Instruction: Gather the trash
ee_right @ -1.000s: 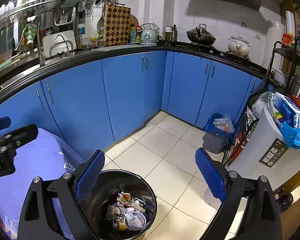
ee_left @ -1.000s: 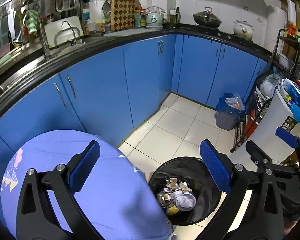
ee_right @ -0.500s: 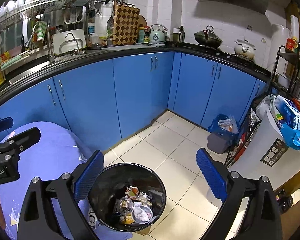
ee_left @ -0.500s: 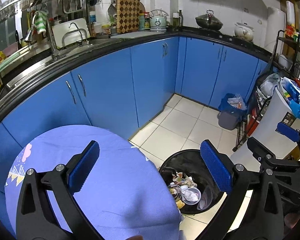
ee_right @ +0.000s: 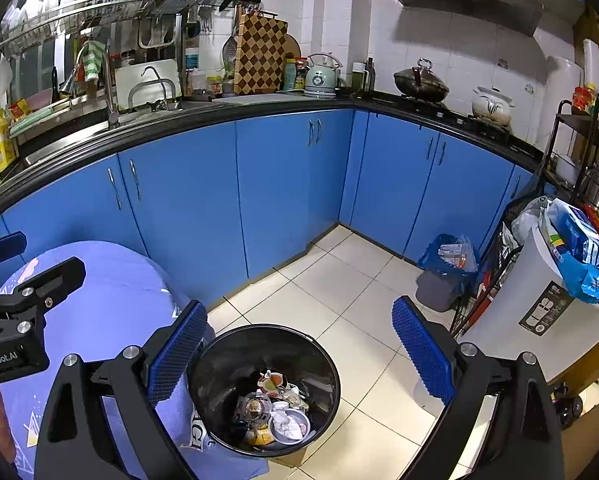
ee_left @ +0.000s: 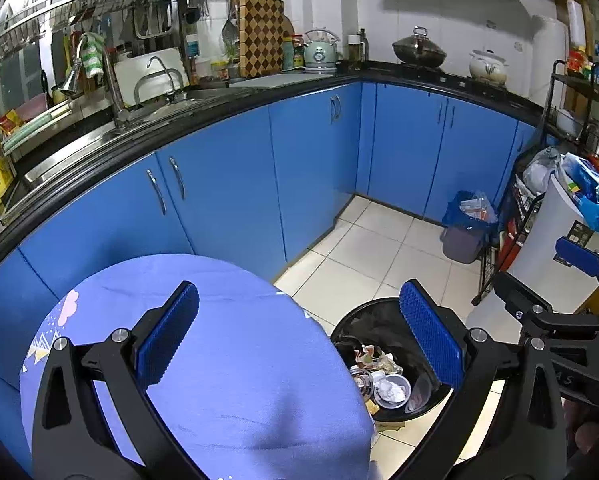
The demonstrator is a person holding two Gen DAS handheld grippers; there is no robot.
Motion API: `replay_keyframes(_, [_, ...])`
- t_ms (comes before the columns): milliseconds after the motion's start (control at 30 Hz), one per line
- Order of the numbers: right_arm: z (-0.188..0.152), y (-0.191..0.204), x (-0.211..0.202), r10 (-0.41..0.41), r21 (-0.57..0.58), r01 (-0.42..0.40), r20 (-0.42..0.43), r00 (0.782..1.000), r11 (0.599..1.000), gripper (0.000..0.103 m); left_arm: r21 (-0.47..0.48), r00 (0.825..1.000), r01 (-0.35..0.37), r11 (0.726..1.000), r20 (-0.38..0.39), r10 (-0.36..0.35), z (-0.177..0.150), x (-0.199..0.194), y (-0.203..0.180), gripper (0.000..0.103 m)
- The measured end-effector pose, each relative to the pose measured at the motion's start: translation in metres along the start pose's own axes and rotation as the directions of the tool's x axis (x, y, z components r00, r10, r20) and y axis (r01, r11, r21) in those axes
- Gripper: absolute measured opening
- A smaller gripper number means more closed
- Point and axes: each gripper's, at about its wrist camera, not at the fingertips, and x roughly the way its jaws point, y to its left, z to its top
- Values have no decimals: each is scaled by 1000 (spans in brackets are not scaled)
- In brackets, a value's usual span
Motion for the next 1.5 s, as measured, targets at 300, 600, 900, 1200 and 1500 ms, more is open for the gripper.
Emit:
replay_keyframes(300, [-2, 4, -8, 3, -5, -3, 9, 1000, 1000, 91, -17, 1000, 14, 1000, 9, -14, -4, -9, 5, 99])
replay_keyframes(600, [-2, 6, -13, -4, -20, 5, 17, 1000, 1000, 91, -21, 1000, 9, 1000, 29, -8, -5, -19, 5, 99])
replay_keyframes(900, [-4, 7, -26, -14, -26, 15, 28, 1000, 1000, 91, 9, 999, -25, 1000, 35, 25, -11, -26, -1, 99])
replay_keyframes(1200, [-7, 4, -32, -17, -25, 18, 28, 999, 1000, 91, 3, 999, -24, 1000, 22, 24, -18, -32, -3, 99])
replay_keyframes(1500, [-20, -2, -49, -36, -33, 37, 26, 999, 999, 91, 2, 999, -43, 999, 3, 43, -31, -37, -3, 99])
